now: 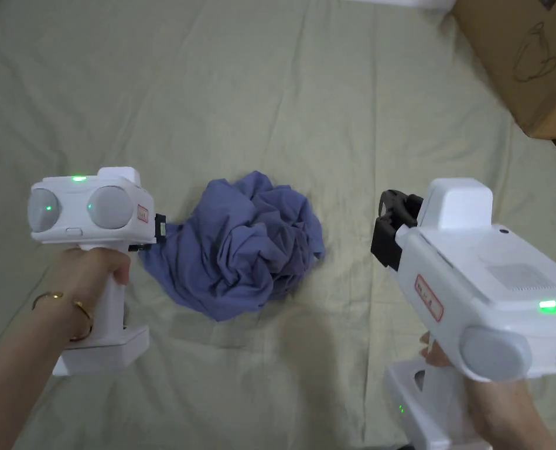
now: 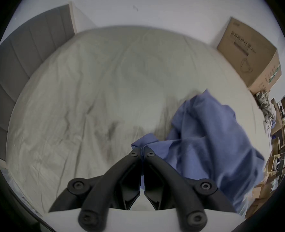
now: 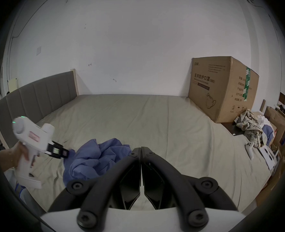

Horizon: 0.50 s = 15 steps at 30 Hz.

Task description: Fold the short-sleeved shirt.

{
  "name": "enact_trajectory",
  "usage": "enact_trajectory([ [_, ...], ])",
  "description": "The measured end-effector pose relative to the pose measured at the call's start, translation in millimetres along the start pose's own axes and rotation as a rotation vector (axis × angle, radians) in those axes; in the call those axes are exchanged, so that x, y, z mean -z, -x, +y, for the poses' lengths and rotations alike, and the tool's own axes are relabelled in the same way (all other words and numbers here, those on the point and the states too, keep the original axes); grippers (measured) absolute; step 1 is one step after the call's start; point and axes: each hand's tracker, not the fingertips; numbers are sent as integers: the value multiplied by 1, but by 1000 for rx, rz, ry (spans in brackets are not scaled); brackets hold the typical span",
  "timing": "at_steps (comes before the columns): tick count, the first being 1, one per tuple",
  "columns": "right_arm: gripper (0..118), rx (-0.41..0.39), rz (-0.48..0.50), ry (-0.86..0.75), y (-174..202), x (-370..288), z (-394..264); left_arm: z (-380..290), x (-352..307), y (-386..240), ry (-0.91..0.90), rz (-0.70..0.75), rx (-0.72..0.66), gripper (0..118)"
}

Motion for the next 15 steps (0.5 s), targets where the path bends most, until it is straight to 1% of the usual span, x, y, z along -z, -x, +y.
enact_trajectory([
  [3,0,-46,30,79,-2,30,17,-7,-25,9,-71,-36,-30,0],
  [4,5,-41,44,88,-3,41,22,-11,-33,12,-100,-51,-49,0],
  [5,22,-42,48,95,-3,51,26,-14,-38,13,-117,-53,-54,0],
  [6,53,-62,49,150,0,67,31,-16,-40,14,-112,-47,-47,0],
  [7,96,-81,36,185,2,84,35,-20,-44,16,-119,-45,-47,0],
  [8,112,-75,36,182,3,97,36,-23,-46,17,-126,-47,-48,0],
  [9,118,-84,48,199,7,112,38,-27,-48,19,-130,-51,-53,0],
  [10,118,-97,69,245,9,129,39,-30,-46,21,-131,-48,-59,0],
  [11,118,-118,60,326,11,150,40,-33,-45,23,-135,-40,-66,0],
  [15,118,-106,13,523,16,216,25,-42,-40,31,-118,-30,-104,0],
])
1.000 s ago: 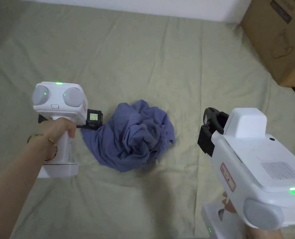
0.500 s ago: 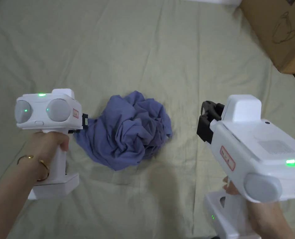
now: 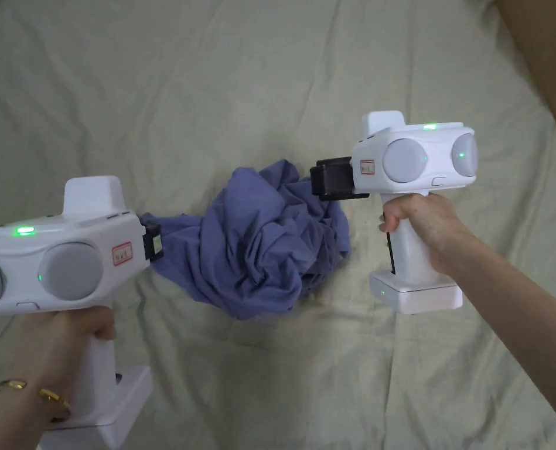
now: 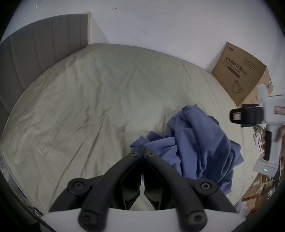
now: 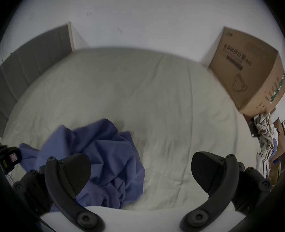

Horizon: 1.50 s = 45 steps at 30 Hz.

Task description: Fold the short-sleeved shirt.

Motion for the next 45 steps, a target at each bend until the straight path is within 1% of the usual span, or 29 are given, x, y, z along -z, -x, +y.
enact_trajectory([
  [2,108,40,20,93,0,21,0,-2,3,4,8,-3,-12,0],
  [3,100,70,26,136,0,28,-2,-3,5,5,15,-1,-14,0],
  [5,69,144,27,158,-3,39,-7,-4,10,6,25,4,-9,0],
  [6,48,173,26,172,-6,42,-11,-3,12,7,30,9,-9,0],
  [7,19,198,36,194,-8,46,-13,-4,13,7,32,7,-13,0],
  [8,3,217,46,209,-9,49,-15,-3,15,8,33,4,-19,0],
  [9,3,246,66,211,-11,50,-18,-2,17,9,36,2,-30,0],
  [11,3,256,86,184,-17,45,-22,-2,18,11,39,-5,-59,0],
  [12,3,251,95,170,-19,39,-24,-1,20,14,38,-9,-95,0],
  [14,3,281,105,99,-27,20,-29,1,22,18,62,-17,-142,0],
  [16,3,322,117,37,-40,-5,-33,2,15,20,50,-27,-159,0],
  [18,3,341,114,-31,-51,-32,-35,5,4,21,35,-27,-161,0],
  [22,3,331,107,-143,-73,-91,-47,15,-30,26,-66,-9,-167,0],
  [25,3,359,105,-216,-95,-143,-61,27,-64,37,-128,-18,-229,0],
  [30,3,352,55,-331,-128,-230,-77,51,-126,51,-285,20,-221,0],
  [33,3,395,57,-403,-143,-281,-87,63,-159,54,-343,26,-176,0],
  [35,3,387,46,-448,-144,-312,-90,69,-176,54,-392,54,-150,0],
  [37,3,380,23,-477,-148,-342,-90,78,-195,61,-430,35,-180,0],
  [39,3,347,14,-522,-152,-364,-89,87,-211,67,-468,19,-204,0],
  [41,3,361,-6,-534,-156,-380,-87,96,-226,68,-501,36,-194,0],
  [42,3,373,0,-548,-166,-383,-85,101,-235,68,-531,45,-186,0],
  [44,3,423,35,-567,-172,-394,-82,110,-255,63,-573,44,-177,0],
  [45,3,423,58,-575,-174,-400,-79,116,-265,62,-605,39,-177,0],
])
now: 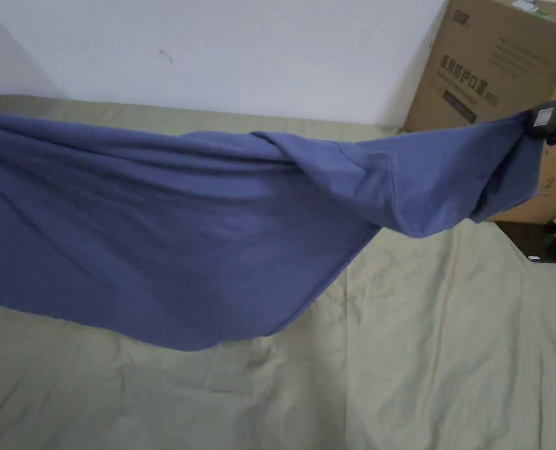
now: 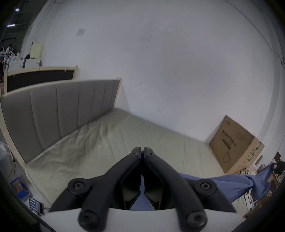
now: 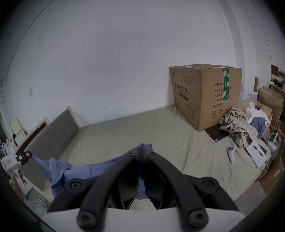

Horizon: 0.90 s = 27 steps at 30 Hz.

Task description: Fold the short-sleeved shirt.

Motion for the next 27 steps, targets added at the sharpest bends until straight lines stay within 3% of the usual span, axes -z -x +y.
enact_trajectory([
  [5,3,-14,14,-15,5,2,25,49,-6,-6,-82,-22,-35,0],
  [8,3,-34,7,-25,15,11,43,76,7,-15,-132,2,23,0],
  [13,3,-96,-37,-38,43,37,76,116,46,-35,-137,39,66,0],
  [19,3,-146,-87,-73,67,89,118,149,99,-61,-133,80,26,0],
  [27,3,-54,-182,-82,80,170,141,169,167,-99,-158,167,88,0],
])
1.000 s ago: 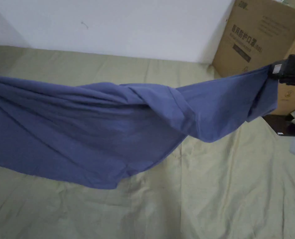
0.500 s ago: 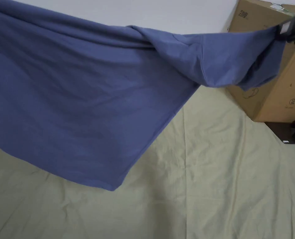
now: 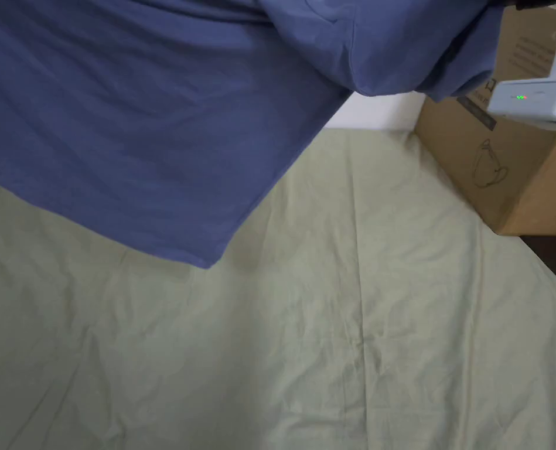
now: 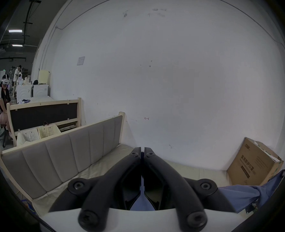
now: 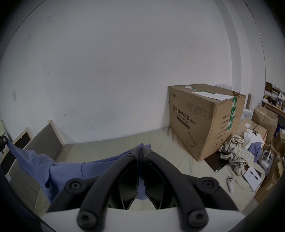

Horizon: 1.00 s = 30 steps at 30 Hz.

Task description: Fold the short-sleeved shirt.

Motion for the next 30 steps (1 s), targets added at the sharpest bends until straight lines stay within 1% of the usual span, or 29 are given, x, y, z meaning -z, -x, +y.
enact_trajectory([
  [2,3,20,-19,-6,1,18,-4,-4,12,-5,-11,12,24,0],
  [3,3,48,-31,1,2,28,-8,-7,21,-6,-7,19,37,0],
  [5,2,78,-37,15,4,43,-18,-18,30,-4,8,25,26,0],
  [7,3,88,-43,39,3,58,-31,-34,38,4,51,11,-4,0],
  [9,3,107,-50,97,3,68,-51,-54,48,14,95,0,18,0],
  [11,3,122,-36,138,2,74,-74,-78,49,26,150,-5,34,0],
  [14,3,108,-41,212,-2,82,-113,-120,39,48,208,-50,11,0],
  [17,3,123,-27,279,-14,78,-157,-168,19,71,283,-70,40,0],
  [18,2,116,-25,299,-19,75,-173,-185,10,80,310,-66,56,0],
  [20,3,79,-22,351,-27,66,-205,-216,-11,94,366,-62,57,0],
  [23,3,17,-31,403,-44,52,-254,-261,-51,125,449,-67,-24,0],
  [25,3,-16,-32,460,-56,42,-286,-291,-77,142,508,-52,-52,0],
  [28,3,-8,-21,541,-74,25,-330,-333,-110,168,605,-9,-94,0],
  [30,3,35,-21,567,-86,10,-354,-358,-133,182,641,4,-108,0],
])
